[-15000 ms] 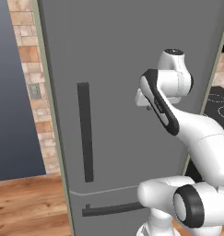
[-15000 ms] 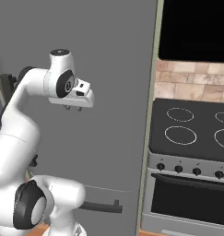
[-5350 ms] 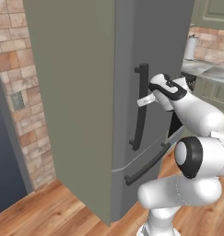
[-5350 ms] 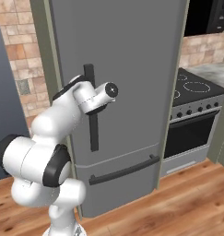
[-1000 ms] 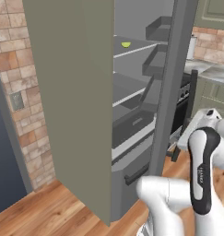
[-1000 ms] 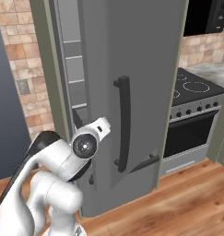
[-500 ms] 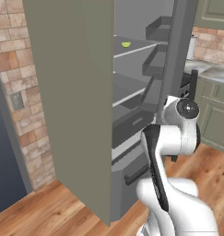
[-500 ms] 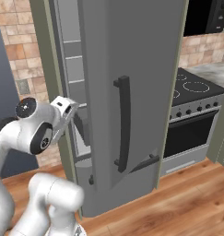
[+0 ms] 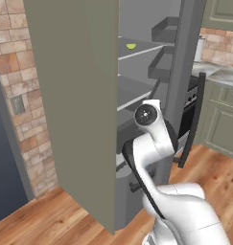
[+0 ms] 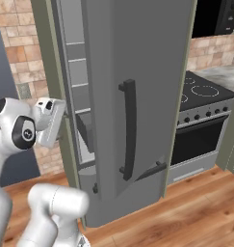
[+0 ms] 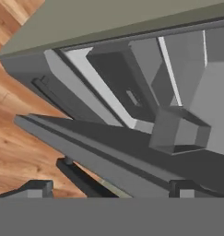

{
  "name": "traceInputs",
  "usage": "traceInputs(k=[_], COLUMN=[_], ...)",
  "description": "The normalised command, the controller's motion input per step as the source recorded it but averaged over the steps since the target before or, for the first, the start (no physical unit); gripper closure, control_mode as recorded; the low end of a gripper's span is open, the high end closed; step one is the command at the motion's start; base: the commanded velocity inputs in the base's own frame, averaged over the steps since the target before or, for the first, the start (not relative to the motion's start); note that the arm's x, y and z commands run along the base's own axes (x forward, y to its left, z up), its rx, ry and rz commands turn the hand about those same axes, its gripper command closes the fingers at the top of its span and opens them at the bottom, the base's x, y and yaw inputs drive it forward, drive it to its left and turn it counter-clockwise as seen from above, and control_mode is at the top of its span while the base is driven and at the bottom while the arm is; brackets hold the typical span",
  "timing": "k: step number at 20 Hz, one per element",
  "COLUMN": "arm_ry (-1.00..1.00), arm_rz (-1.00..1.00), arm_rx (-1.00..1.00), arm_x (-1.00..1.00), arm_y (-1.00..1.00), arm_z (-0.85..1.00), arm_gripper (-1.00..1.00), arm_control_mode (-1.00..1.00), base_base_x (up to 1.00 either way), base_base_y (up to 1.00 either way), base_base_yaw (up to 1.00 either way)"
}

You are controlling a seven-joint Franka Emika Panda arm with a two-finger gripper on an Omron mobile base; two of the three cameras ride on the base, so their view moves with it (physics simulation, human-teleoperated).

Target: There is a bowl on the dining counter. Grab a lemon wedge from the fridge and place it in the bowl. Then get the liquor bottle and glass cup from the cabinet and place them next to the bowl.

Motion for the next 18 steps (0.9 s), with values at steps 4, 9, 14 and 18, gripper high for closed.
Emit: traceInputs(k=[4,9,14,18], arm_ry=[0.01,0.02,0.02,0.0], arm_rz=[-0.11,-0.08,-0.04,-0.05], arm_rx=[0.0,0.0,-0.01,0.0], arm_x=[0.33,0.48,0.51,0.29], arm_y=[0.0,0.0,-0.01,-0.14], arm_z=[0.03,0.21,0.17,0.03], arm_gripper=[-1.0,-1.0,-1.0,-1.0], arm_control_mode=[-1.0,-1.0,-1.0,-1.0], base_base_x=[0.0,0.0,0.0,0.0], base_base_y=[0.0,0.0,0.0,0.0], base_base_yaw=[0.0,0.0,0.0,0.0])
